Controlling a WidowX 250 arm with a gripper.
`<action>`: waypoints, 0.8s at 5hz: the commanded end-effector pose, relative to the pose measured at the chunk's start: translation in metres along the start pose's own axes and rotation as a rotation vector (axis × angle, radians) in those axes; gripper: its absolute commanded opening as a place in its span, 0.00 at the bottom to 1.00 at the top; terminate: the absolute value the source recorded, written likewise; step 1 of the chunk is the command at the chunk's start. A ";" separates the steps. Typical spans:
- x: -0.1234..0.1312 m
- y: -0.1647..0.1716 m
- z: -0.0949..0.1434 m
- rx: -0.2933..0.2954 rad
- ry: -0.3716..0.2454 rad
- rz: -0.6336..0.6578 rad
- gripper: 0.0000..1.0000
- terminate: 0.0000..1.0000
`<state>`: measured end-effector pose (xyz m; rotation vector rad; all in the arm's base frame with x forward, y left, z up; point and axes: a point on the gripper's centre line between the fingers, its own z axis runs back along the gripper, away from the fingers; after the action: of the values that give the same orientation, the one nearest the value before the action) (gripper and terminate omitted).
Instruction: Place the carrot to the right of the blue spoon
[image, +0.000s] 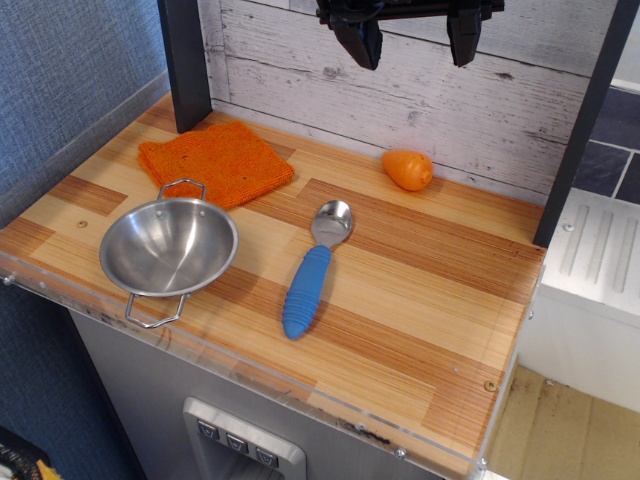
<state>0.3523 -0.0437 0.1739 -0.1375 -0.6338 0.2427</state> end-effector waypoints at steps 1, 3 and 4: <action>0.000 0.000 0.000 0.000 0.000 0.000 1.00 0.00; 0.003 0.011 -0.035 0.079 0.001 0.171 1.00 0.00; -0.001 0.017 -0.056 0.094 0.015 0.237 1.00 0.00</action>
<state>0.3770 -0.0335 0.1073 -0.1087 -0.5362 0.4926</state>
